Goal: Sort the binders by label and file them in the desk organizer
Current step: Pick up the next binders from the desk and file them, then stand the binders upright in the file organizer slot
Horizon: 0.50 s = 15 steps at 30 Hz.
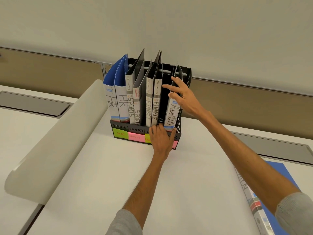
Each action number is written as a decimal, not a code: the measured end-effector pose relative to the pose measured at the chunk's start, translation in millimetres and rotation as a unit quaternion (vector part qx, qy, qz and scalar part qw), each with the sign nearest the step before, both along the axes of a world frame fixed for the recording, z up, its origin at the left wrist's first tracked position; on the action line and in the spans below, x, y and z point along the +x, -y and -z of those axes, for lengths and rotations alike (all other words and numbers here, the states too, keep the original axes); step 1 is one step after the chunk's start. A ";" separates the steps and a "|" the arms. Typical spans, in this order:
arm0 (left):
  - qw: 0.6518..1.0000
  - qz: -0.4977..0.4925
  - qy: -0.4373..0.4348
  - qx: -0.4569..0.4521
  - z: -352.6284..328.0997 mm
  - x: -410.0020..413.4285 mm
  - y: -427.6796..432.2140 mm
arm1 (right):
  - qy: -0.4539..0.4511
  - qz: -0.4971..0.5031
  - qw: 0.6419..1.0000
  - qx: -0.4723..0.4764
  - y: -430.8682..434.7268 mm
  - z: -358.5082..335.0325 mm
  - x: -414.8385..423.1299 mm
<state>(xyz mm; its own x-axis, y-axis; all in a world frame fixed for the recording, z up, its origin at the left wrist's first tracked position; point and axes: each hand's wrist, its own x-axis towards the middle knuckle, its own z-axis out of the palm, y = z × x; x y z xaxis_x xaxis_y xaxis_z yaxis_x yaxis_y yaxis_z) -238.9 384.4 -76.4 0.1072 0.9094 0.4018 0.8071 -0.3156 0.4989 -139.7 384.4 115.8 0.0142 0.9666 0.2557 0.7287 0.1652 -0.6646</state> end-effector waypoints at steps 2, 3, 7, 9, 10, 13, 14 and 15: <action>1.000 0.007 0.011 -0.006 -3.1 -1.7 1.3 | 0.007 0.004 1.000 -0.001 1.8 1.0 1.4; 1.000 0.012 0.013 -0.009 -4.7 -2.7 2.4 | 0.007 0.004 1.000 -0.001 3.3 1.9 2.1; 0.997 0.065 0.048 -0.013 -8.2 -13.7 11.2 | -0.021 0.017 0.999 0.026 17.5 11.7 3.9; 0.992 0.093 0.081 -0.022 -10.8 -21.5 19.6 | -0.052 0.042 0.997 0.048 29.2 18.7 4.8; 0.991 0.096 0.093 -0.030 -13.9 -25.5 24.4 | -0.069 0.056 0.994 0.058 36.0 21.8 5.4; 0.988 0.088 0.121 -0.041 -23.5 -36.4 40.2 | -0.097 0.087 0.990 0.057 59.3 31.8 11.4; 0.988 0.091 0.122 -0.040 -26.2 -39.3 47.0 | -0.097 0.094 0.990 0.047 67.9 36.0 14.7; 0.988 0.096 0.117 -0.043 -28.6 -41.6 54.2 | -0.094 0.102 0.990 0.035 76.5 41.1 17.8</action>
